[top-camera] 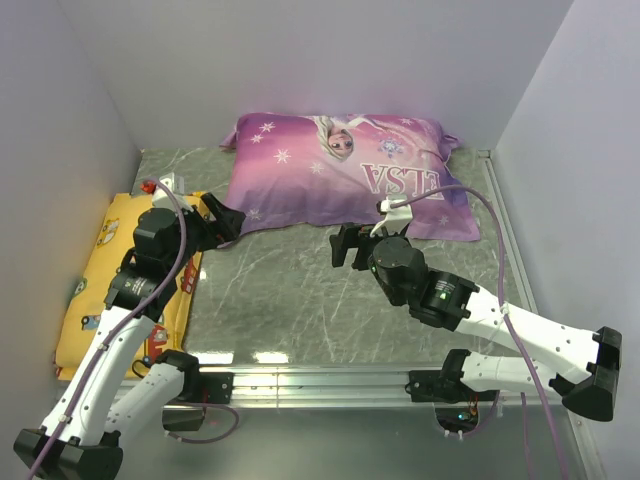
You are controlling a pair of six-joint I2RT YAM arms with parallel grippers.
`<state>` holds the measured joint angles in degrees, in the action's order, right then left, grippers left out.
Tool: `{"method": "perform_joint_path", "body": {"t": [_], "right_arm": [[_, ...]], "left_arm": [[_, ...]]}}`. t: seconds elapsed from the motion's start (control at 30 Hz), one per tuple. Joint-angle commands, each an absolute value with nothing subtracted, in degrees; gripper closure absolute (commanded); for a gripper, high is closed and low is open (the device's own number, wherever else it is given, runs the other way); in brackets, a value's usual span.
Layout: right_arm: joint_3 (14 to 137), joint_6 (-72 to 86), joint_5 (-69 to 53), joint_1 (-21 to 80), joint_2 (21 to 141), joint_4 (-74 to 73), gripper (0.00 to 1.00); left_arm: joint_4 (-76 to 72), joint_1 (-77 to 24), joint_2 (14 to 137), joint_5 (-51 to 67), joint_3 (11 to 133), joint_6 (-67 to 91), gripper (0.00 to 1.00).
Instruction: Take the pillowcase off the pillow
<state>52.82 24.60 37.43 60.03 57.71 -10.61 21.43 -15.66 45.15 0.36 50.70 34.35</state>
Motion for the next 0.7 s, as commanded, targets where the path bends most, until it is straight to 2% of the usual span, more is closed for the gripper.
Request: {"method": "perform_joint_path", "body": {"t": [0.0, 0.2, 0.33, 0.5, 0.67], "right_arm": [[53.4, 23.6, 38.2, 59.8, 57.2, -9.4, 0.01], [53.4, 24.8, 36.6, 57.1, 57.0, -10.3, 0.01], [53.2, 26.4, 29.4, 52.2, 57.5, -10.0, 0.02], [53.7, 30.1, 18.0, 37.6, 60.6, -8.7, 0.02], [58.1, 30.3, 21.1, 32.4, 66.7, -11.0, 0.02]], "left_arm": [[19.5, -15.5, 45.1, 0.1, 50.4, 35.0, 0.02], [19.8, -15.5, 46.1, 0.2, 50.3, 36.1, 0.01], [20.0, -15.5, 47.5, -2.2, 50.6, 38.0, 0.01], [17.4, -15.6, 49.9, -5.8, 48.9, 42.0, 0.01], [11.3, -15.5, 53.1, -8.2, 44.0, 45.9, 0.01]]}}
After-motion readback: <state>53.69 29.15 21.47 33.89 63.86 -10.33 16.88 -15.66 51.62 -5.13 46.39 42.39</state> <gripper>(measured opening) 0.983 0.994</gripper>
